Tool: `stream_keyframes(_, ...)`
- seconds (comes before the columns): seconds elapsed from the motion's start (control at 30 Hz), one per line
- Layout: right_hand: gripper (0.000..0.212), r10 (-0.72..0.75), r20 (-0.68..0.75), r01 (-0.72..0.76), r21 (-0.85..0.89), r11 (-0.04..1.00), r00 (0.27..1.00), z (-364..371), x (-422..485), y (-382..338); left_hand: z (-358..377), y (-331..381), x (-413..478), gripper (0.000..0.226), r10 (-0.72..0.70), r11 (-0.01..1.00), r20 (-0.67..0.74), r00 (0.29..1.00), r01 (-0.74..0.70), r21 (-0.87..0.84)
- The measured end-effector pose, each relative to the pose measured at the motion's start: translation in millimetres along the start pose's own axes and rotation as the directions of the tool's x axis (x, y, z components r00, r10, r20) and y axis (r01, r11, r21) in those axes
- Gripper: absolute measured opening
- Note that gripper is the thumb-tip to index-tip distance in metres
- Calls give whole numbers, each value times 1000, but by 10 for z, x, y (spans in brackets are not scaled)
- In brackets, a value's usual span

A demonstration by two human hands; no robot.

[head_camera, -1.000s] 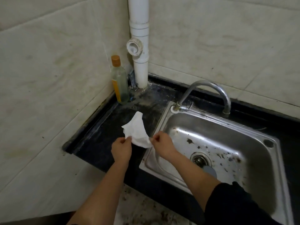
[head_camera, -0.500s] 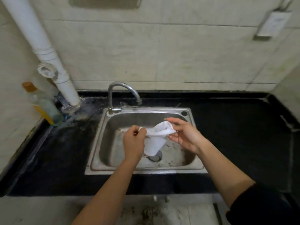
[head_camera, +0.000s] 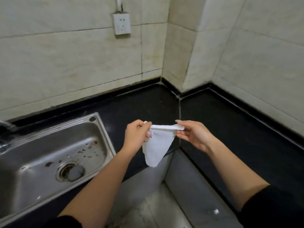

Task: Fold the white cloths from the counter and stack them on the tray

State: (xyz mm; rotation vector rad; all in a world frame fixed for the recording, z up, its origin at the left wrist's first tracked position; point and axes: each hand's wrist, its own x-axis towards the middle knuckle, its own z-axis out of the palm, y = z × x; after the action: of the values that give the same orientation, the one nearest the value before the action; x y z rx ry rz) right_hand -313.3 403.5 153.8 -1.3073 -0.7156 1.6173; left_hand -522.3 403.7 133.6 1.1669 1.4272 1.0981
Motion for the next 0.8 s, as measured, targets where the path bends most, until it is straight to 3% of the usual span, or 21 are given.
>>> stream_keyframes(0.2, 12, -83, -241, 110, 103, 989, 967, -1068, -191, -299, 975, 174, 187, 36, 17, 980, 277, 961, -71, 188)
stream_keyframes(0.3, 11, -102, -326, 153, 135, 979, 940, -1478, -161, -444, 1411, 247, 385, 27, 68, 958, 340, 938, -157, 240)
stream_keyframes(0.47, 12, -143, -457, 226, 133, 965, 878, -2049, 82, -712, 2072, 389, 862, 32, 149, 847, 494, 857, -369, 384)
stream_keyframes(0.63, 16, -177, -568, 290, 115, 950, 804, -2531, 389, -1005, 2728, 547, 1401, 14, 219, 794, 537, 815, -469, 387)
stream_keyframes(0.8, 16, -201, -660, 354, 105, 929, 724, -2982, 471, -1156, 3165, 645, 1726, 25, 364, 764, 577, 731, -589, 264)
